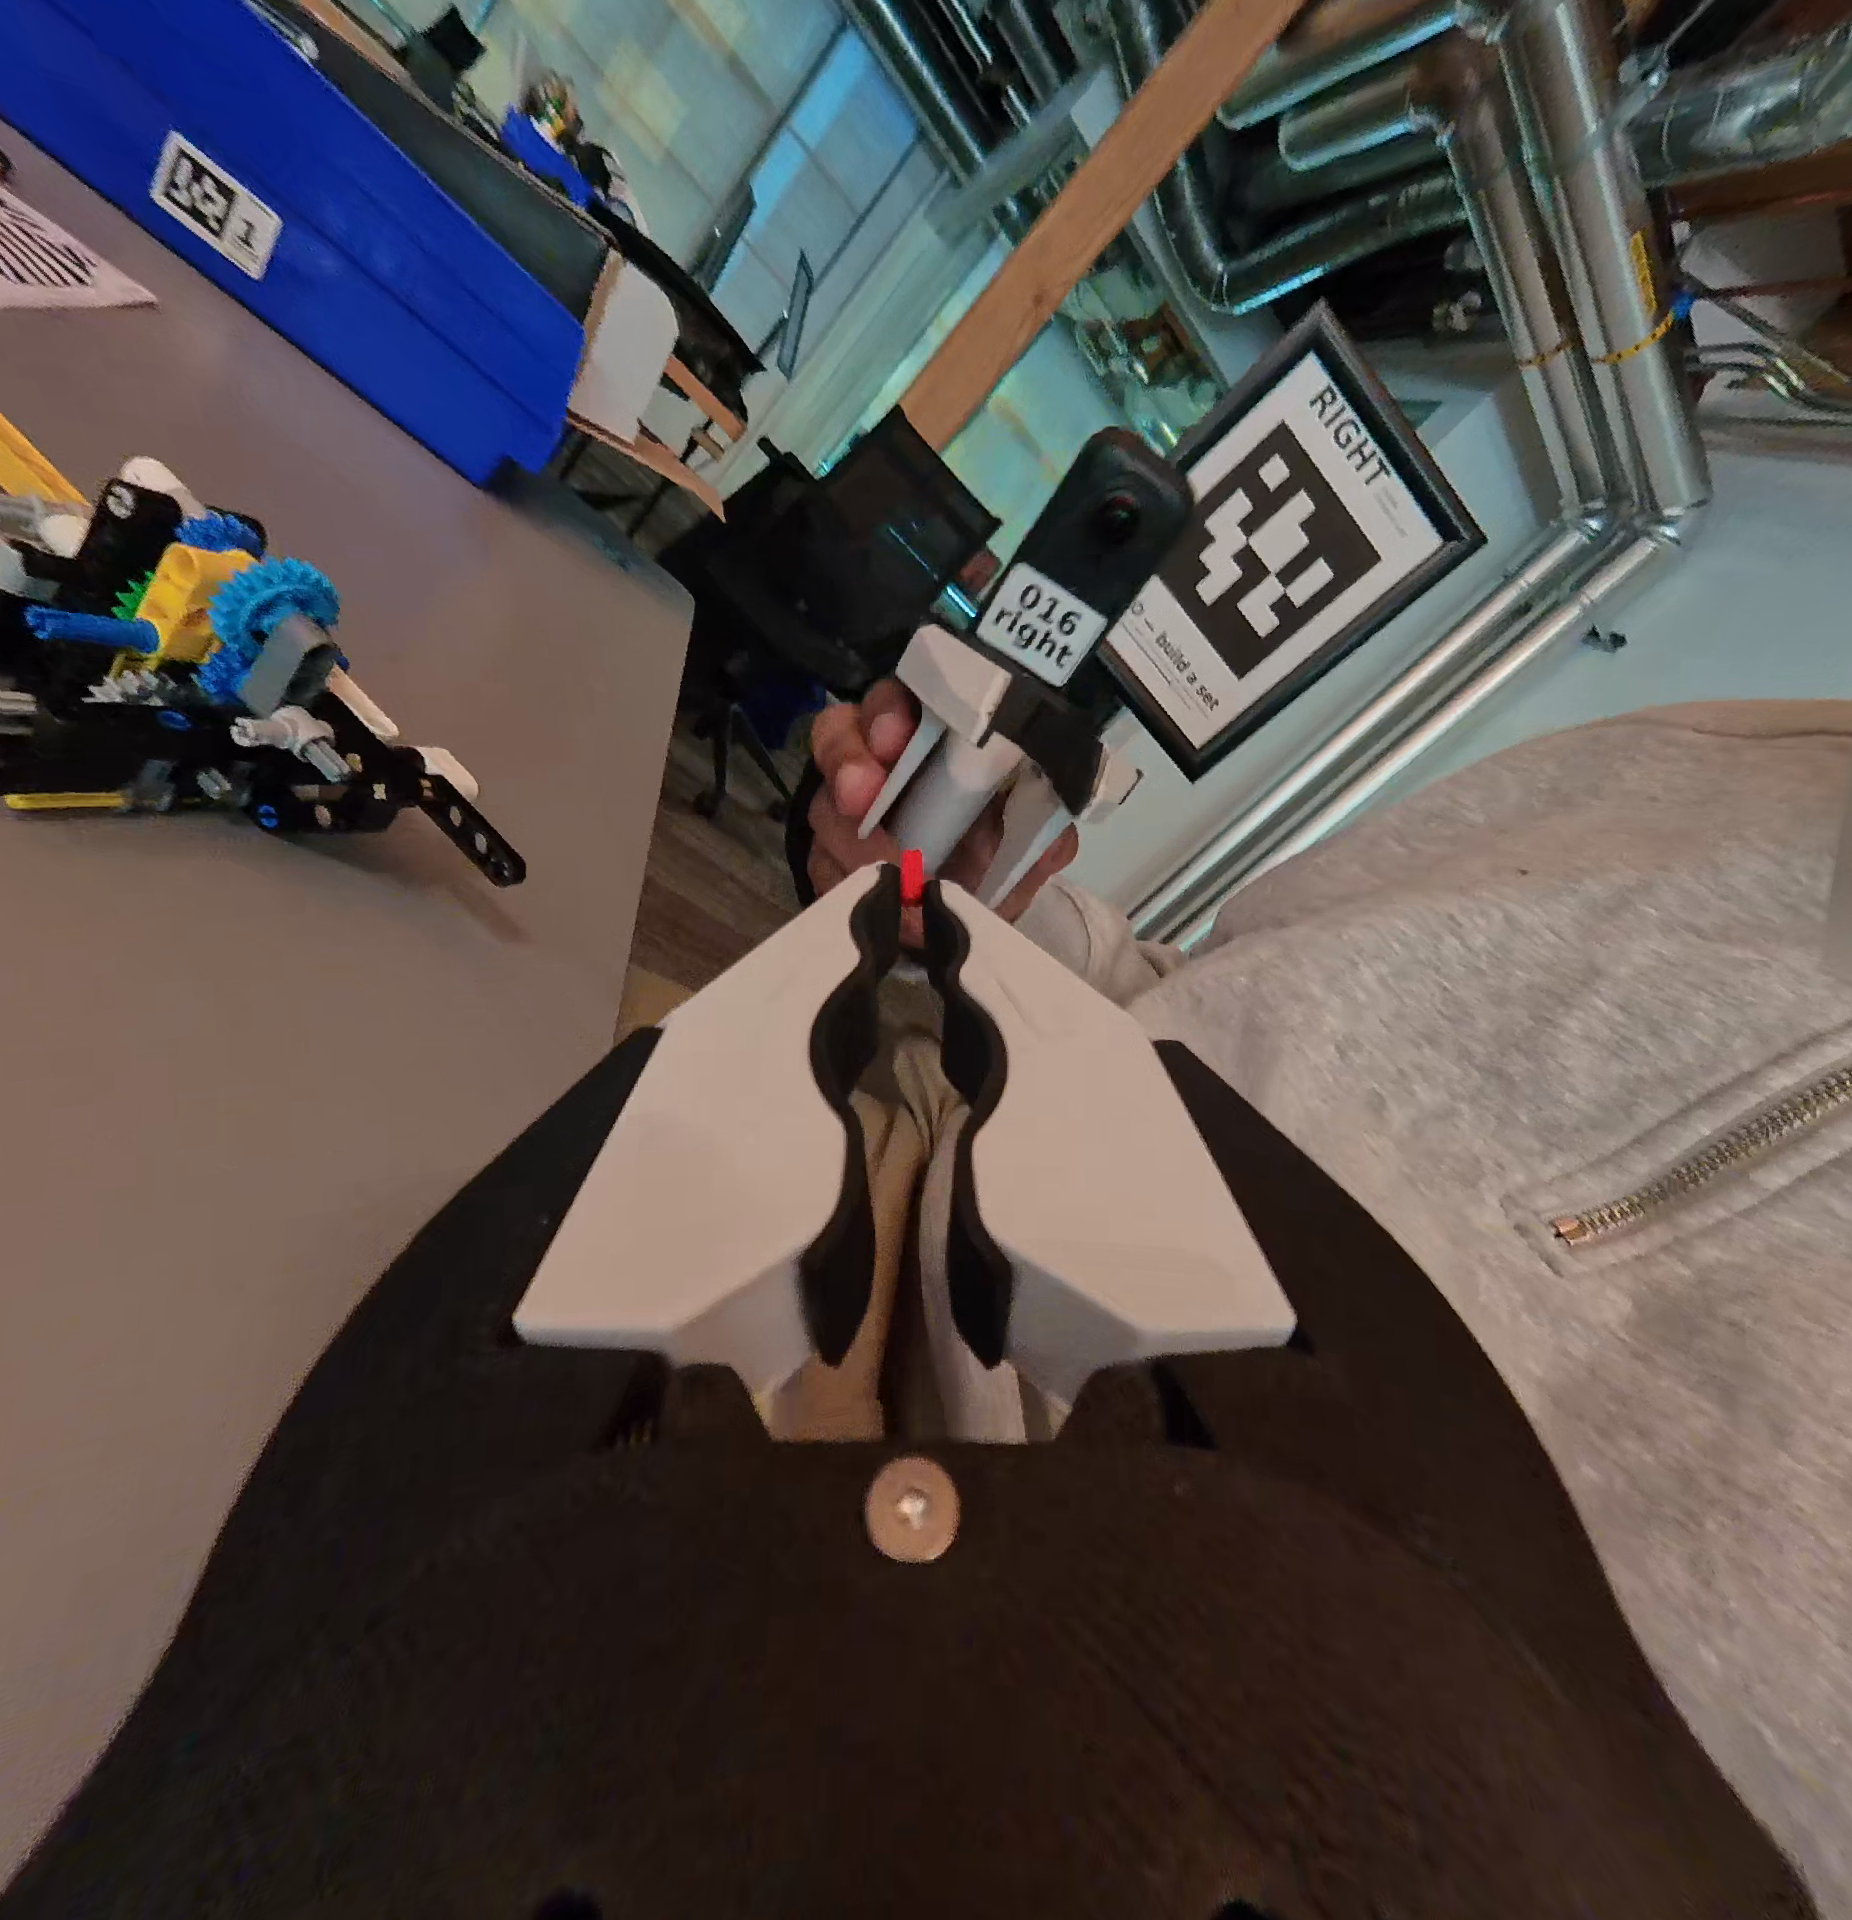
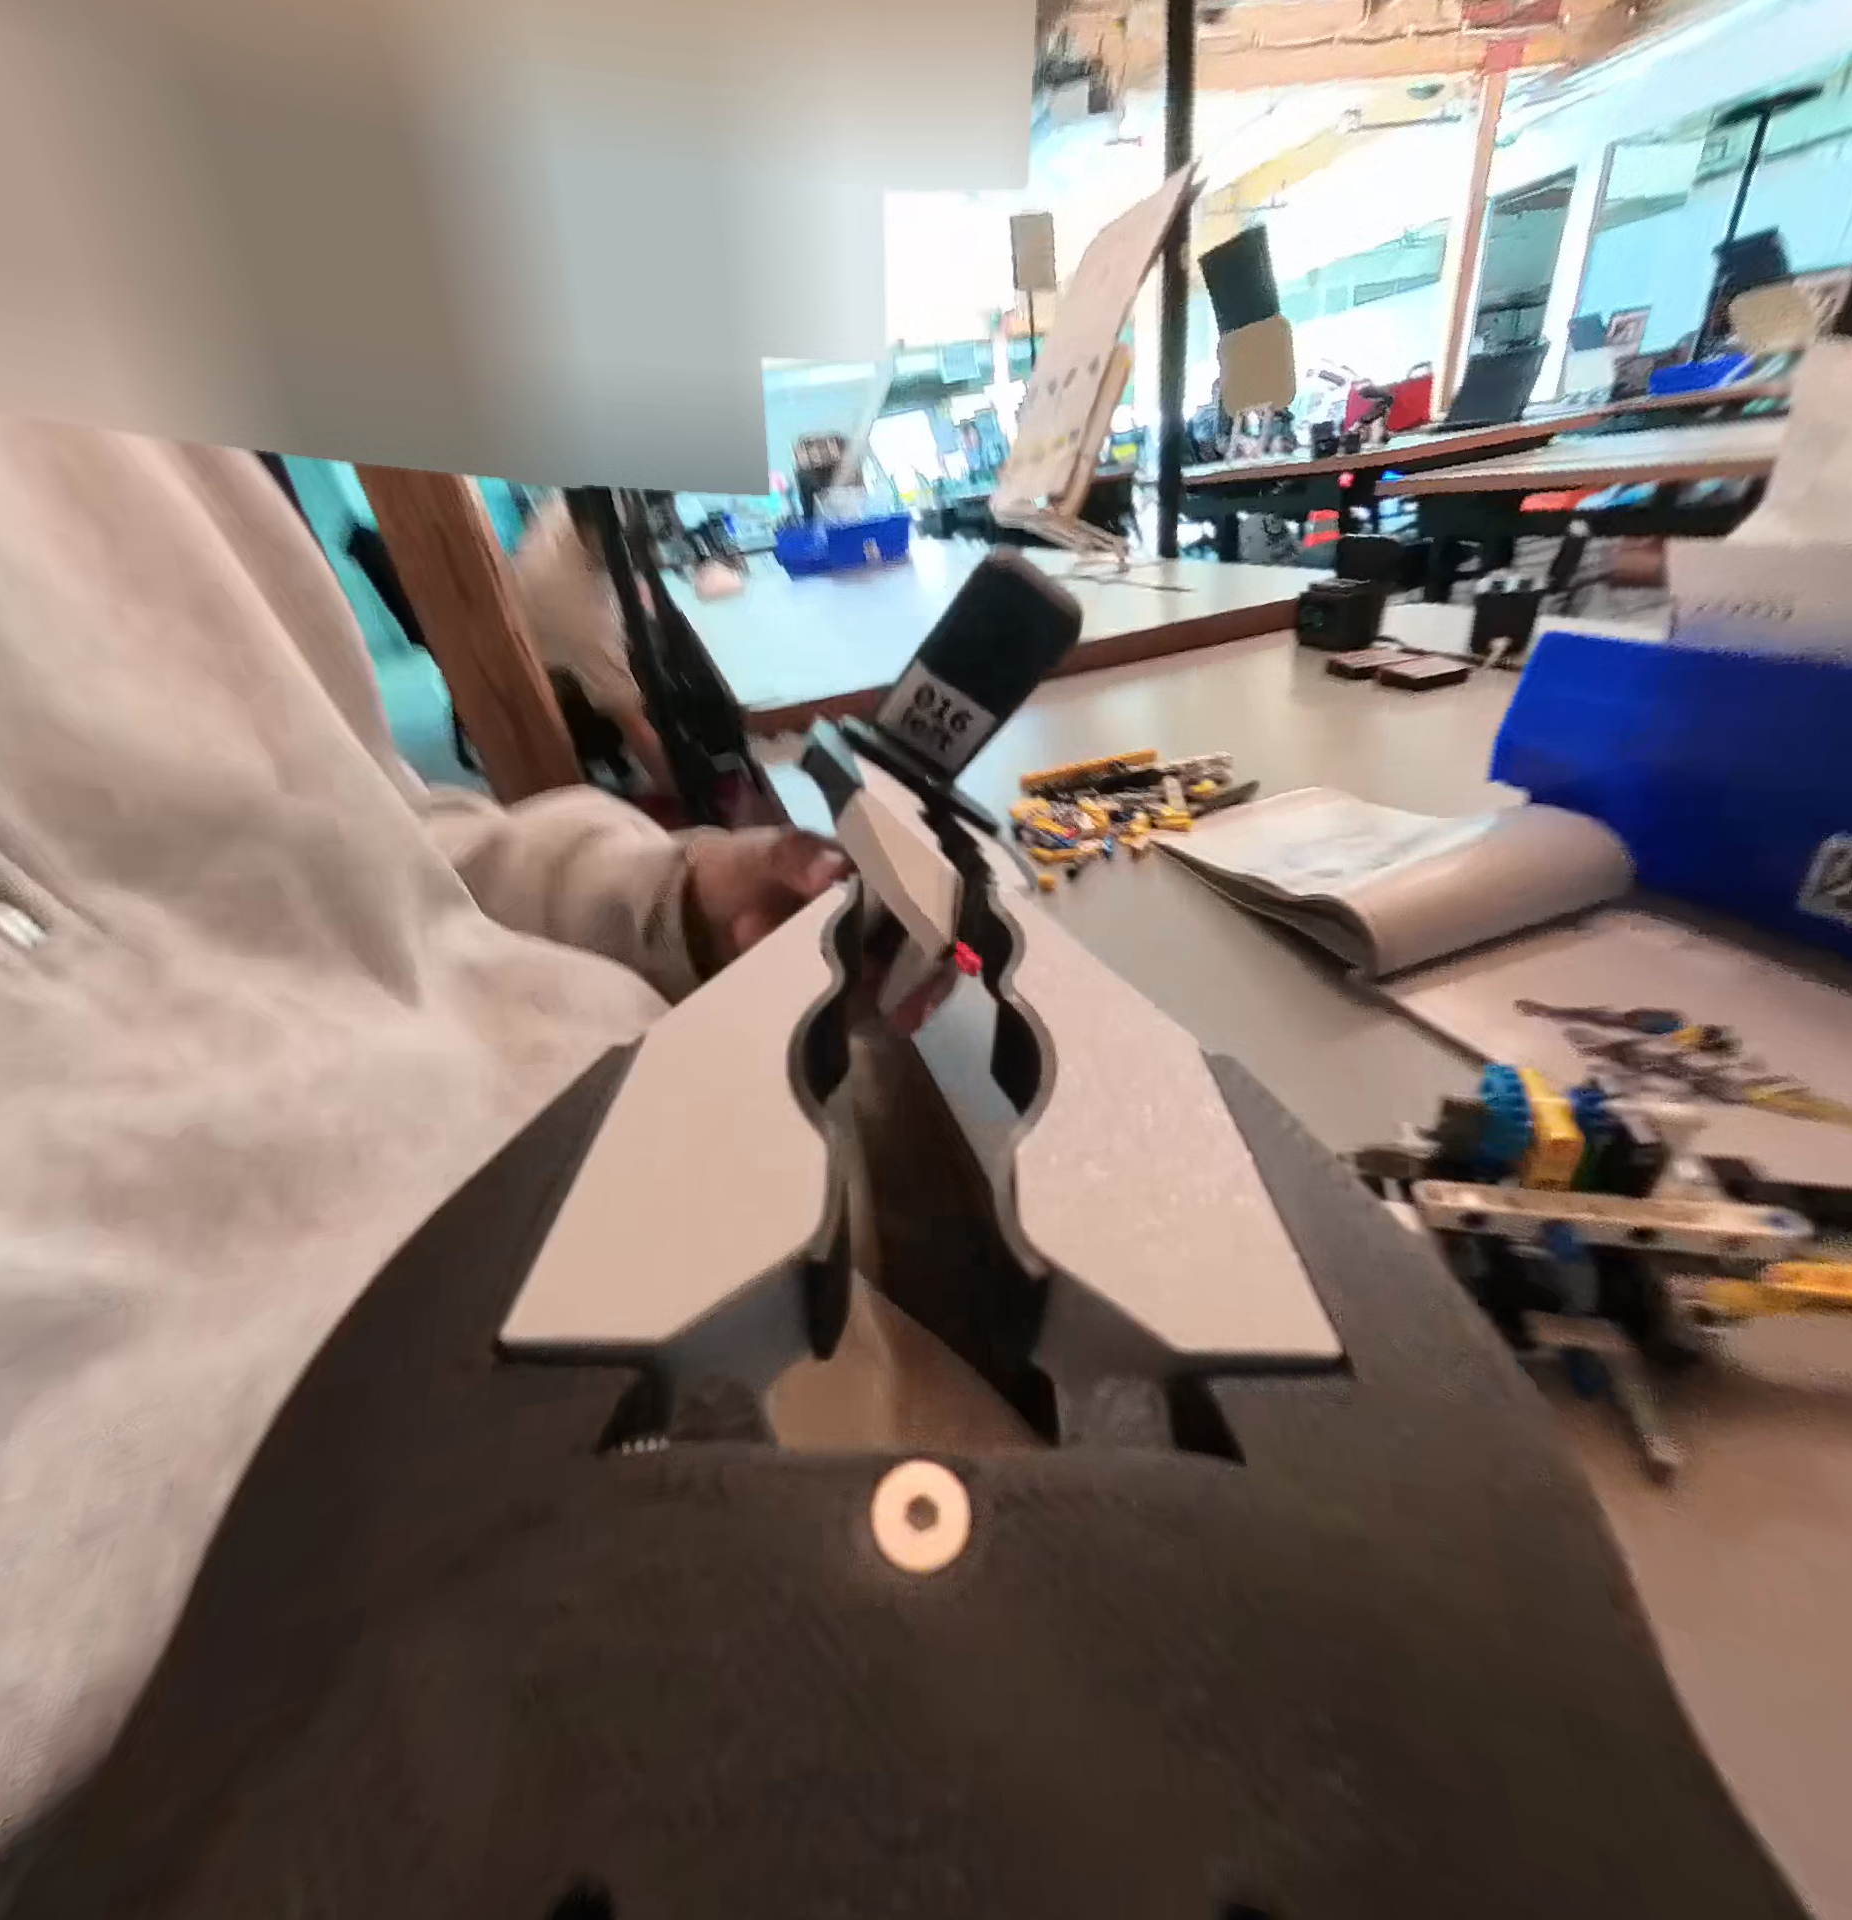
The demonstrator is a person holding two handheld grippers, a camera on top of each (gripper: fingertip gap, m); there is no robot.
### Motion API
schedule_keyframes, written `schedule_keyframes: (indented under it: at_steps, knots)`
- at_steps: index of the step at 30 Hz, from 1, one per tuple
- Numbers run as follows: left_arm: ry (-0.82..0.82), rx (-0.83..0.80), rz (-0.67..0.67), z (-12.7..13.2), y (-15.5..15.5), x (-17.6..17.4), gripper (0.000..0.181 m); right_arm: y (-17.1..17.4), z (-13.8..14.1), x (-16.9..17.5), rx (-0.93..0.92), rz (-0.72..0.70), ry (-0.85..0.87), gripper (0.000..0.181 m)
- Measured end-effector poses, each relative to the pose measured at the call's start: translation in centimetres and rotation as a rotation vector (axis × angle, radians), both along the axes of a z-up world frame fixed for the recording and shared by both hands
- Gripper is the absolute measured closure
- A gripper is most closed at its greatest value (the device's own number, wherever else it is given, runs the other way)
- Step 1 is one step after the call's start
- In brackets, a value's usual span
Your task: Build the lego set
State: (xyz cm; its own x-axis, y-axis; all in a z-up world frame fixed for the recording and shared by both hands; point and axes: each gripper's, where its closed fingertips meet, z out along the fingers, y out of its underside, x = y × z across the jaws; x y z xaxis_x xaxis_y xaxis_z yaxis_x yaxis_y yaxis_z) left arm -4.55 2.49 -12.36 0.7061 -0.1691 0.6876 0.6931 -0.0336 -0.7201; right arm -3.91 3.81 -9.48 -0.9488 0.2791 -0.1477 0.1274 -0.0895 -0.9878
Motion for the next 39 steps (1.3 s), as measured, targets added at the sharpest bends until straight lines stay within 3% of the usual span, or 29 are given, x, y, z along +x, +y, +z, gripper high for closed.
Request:
schedule_keyframes:
  at_steps: [4,9,18,39]
  knots:
    - [0.06,-0.048,-0.067,-0.5,0.1,1.0,0.179,-0.5,-2.0,0.5,0.213,-0.057,0.211,0.165]
    - [0.127,-0.089,-0.148,-1.1,0.1,2.5,0.179,-1.7,-4.1,1.2,0.333,-0.006,0.222,0.168]
    - [0.116,-0.086,-0.177,-1.1,0.1,2.9,0.179,-1.9,-4.2,1.8,0.326,0.031,0.222,0.179]
    - [0.026,-0.045,-0.187,-0.6,0.3,3.1,0.175,-1.6,-3.2,1.5,0.308,-0.008,0.23,0.179]
